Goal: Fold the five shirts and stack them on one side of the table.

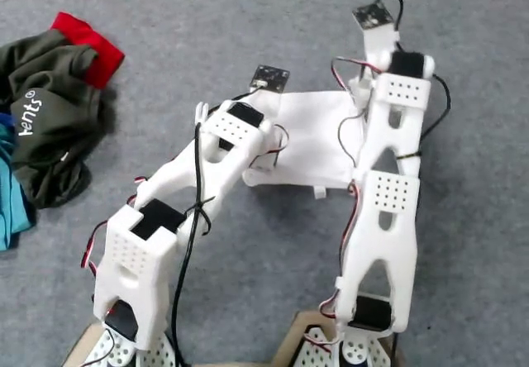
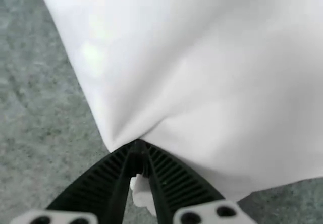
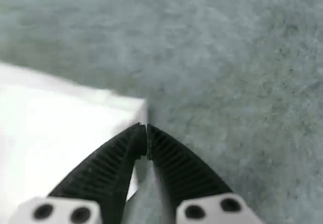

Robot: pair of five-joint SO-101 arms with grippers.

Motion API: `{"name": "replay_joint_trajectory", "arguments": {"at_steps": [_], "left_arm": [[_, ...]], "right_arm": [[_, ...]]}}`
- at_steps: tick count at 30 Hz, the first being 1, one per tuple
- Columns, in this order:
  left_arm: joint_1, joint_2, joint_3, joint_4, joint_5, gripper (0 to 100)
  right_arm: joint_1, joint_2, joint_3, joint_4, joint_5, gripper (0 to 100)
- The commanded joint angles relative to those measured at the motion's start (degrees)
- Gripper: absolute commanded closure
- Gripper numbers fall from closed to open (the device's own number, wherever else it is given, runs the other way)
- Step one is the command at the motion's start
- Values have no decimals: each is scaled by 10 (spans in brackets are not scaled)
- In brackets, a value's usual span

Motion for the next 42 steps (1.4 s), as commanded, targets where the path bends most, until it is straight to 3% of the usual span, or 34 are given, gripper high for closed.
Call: {"name": "replay_joint_trajectory", "arguments": {"at_steps": [1,11,21,24,28,33,38,42], "left_arm": [[1,-27,-2,-23,3,971],[6,-71,-21,37,-11,972],[-1,-408,344,-127,-53,971],[-40,-471,382,-113,-55,968],[-124,-513,356,-28,-100,971],[-238,-555,355,2,-152,971],[-330,-615,385,3,-200,971],[-374,-668,451,3,-200,971]], "right_arm": [[21,11,-4,-49,-5,984],[23,-70,-52,98,-3,984],[65,-226,-49,113,-5,985],[92,-276,-44,113,-6,985],[124,-329,-11,113,-6,984],[154,-407,139,113,-70,983],[143,-530,402,112,-149,979],[89,-611,618,105,-264,874]]}}
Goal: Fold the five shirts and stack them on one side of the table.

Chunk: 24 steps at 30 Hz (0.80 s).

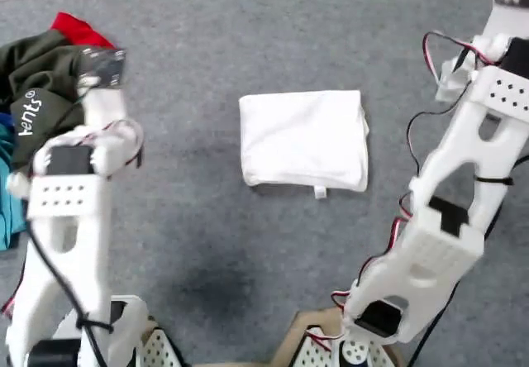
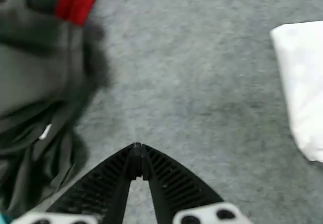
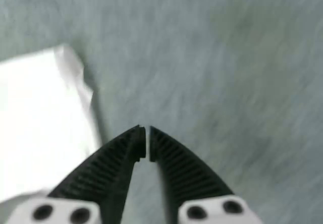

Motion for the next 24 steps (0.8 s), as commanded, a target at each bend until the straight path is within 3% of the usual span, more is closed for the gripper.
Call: {"name": "replay_joint_trajectory", "arguments": {"at_steps": [1,8,14,24], "left_arm": [[-34,-55,54,3,-13,971],[-71,-136,118,54,-14,971],[-57,-148,120,48,-14,971],[-57,-148,120,54,-15,970]], "right_arm": [[-62,-90,197,-14,-113,842],[-171,-127,411,-155,-314,685],[-252,-127,494,-258,-370,612],[-206,-40,524,-367,-384,613]]}}
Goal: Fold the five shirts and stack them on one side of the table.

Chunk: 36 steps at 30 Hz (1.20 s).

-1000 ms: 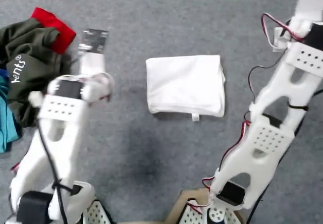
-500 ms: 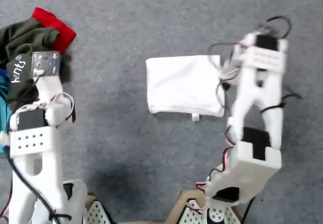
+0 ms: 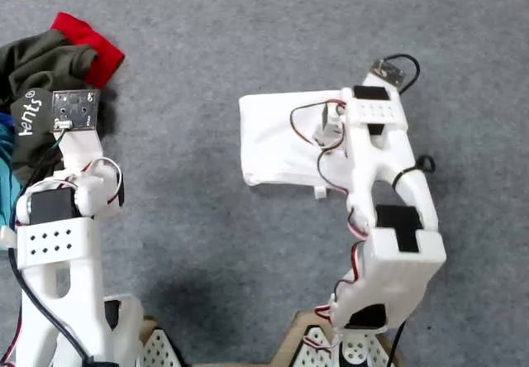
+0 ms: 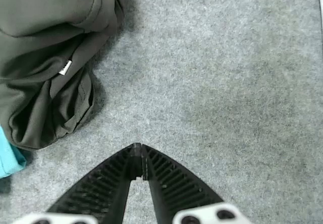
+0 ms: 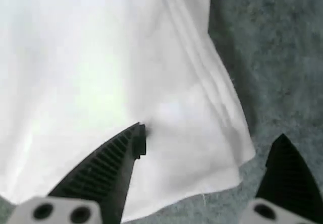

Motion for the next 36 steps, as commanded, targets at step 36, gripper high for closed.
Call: {"name": "replay_joint_trajectory", "arguments": {"at_steps": [36], "left_arm": [[2,-12,-8,-13,-9,970]], "right_arm": [[97,91,-296,50,301,985]]}}
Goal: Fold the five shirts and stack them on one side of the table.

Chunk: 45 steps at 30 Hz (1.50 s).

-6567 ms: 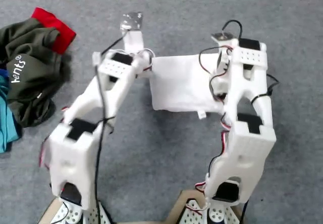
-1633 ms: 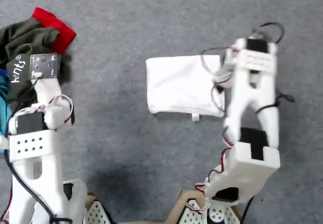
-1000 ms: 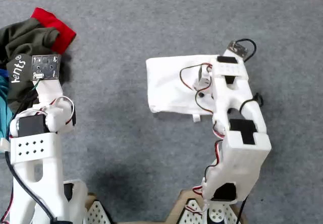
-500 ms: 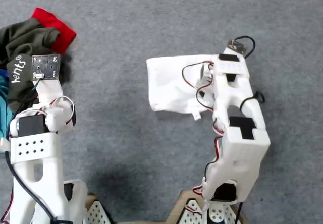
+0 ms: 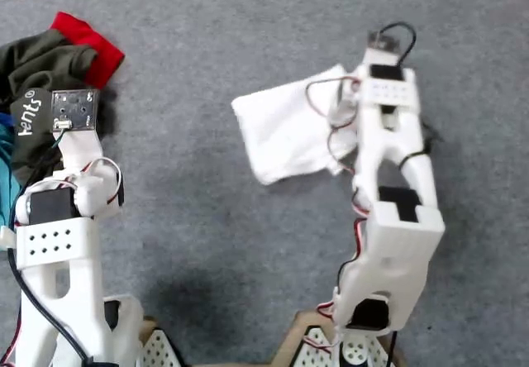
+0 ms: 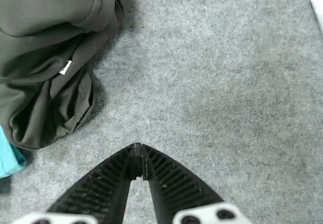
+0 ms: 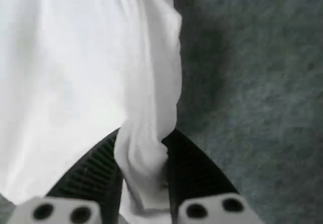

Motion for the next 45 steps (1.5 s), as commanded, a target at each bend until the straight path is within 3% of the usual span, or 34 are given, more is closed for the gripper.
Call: {"name": "replay_joint_trajectory", "arguments": {"at_steps": [1,8,13,16,19,23,25,28,31,34,39,43,45], "left_arm": [[2,-12,-8,-11,-9,970],[1,-12,-8,-11,-7,970],[-3,-11,-22,-9,-6,968],[-46,-11,-55,-8,-5,967],[-122,-11,-102,-4,-7,948],[-241,4,-178,30,-9,812],[-319,35,-222,28,-4,812],[-420,117,-290,31,10,810],[-466,236,-332,33,-28,790],[-469,363,-352,29,-79,791],[-472,549,-406,-6,-82,801],[-479,651,-480,2,-86,973],[-476,674,-526,47,-82,952]], "right_arm": [[64,-1,-80,-13,72,985],[162,103,-212,-34,171,985],[193,191,-305,-29,182,984],[193,224,-351,17,179,972],[187,240,-401,89,171,804],[180,245,-480,153,178,519],[174,244,-522,179,186,452],[165,244,-594,225,186,479],[156,245,-651,263,186,538],[144,245,-687,285,186,596],[128,241,-721,287,186,636],[125,241,-762,287,185,638],[125,241,-777,287,185,638]]}}
